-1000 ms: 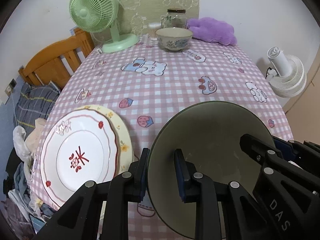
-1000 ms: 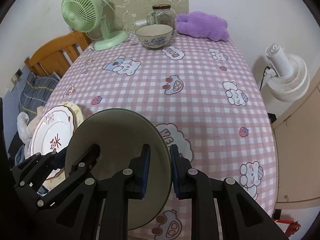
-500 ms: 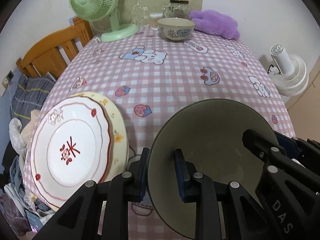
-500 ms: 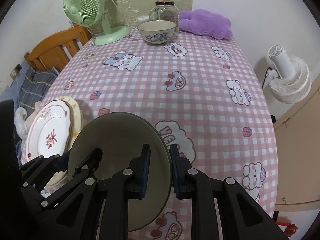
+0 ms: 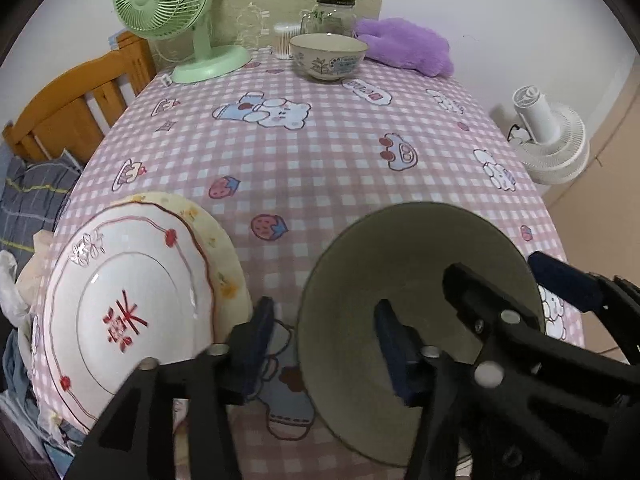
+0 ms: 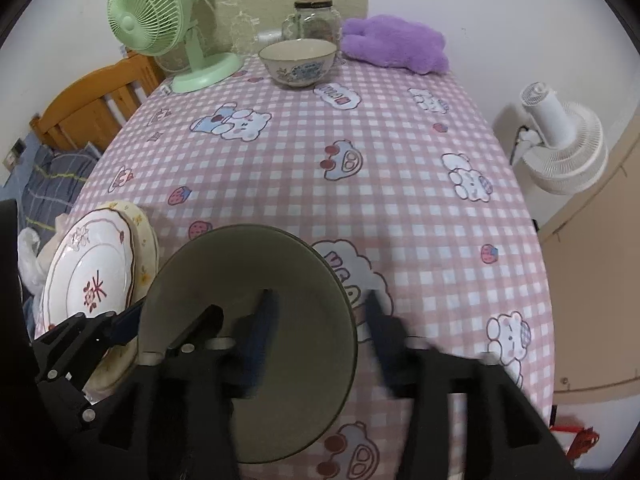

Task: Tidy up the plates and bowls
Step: 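Lower the bowl onto the table beside the plates and open the right gripper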

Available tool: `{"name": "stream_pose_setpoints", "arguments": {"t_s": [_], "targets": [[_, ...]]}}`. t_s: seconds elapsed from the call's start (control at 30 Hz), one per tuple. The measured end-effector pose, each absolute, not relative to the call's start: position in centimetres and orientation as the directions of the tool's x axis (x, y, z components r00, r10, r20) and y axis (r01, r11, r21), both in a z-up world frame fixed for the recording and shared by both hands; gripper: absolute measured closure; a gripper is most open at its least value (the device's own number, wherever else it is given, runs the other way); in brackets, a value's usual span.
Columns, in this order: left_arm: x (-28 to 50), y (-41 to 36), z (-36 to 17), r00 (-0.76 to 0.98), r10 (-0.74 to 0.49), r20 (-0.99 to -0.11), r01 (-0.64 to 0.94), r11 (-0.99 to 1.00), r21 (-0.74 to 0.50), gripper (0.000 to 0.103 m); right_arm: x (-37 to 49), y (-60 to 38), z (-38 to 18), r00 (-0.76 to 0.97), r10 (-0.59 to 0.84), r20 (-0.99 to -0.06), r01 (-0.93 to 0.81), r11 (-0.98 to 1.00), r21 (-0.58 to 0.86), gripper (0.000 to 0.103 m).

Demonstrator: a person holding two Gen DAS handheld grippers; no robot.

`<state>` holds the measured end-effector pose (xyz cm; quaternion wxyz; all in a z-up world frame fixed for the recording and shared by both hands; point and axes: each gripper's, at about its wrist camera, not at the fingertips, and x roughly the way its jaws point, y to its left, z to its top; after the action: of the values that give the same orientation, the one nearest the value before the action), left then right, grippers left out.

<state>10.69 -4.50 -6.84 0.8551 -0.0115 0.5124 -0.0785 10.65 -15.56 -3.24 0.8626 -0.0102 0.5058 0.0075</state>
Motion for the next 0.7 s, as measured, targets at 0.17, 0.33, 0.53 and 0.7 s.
{"name": "stream_pose_setpoints", "arguments": {"t_s": [0.17,0.33,0.53,0.7], "targets": [[11.0,-2.8,-4.6,0.477,-0.168,-0.862,0.160,0.982,-0.103,0.035,10.3,-14.3,-1.3,0.520,-0.009,-0.854,0.023,1.000,0.003,0.031],[11.4,-0.8,-2.2,0.532,-0.177,-0.828,0.185,0.979,-0.090,0.028,10.5,-12.9,0.6,0.554,0.001,-0.832,0.047,0.998,0.033,0.031],[12.6,1.1,0.3,0.572,-0.204,-0.794,0.210,0.973,-0.099,0.016,11.0,-10.7,3.3,0.606,0.010,-0.796,0.062,0.996,0.060,0.031],[13.7,1.6,1.7,0.593,-0.214,-0.776,0.214,0.971,-0.104,0.015,11.7,-9.7,5.0,0.630,-0.020,-0.776,0.079,0.996,0.039,0.031]]}}
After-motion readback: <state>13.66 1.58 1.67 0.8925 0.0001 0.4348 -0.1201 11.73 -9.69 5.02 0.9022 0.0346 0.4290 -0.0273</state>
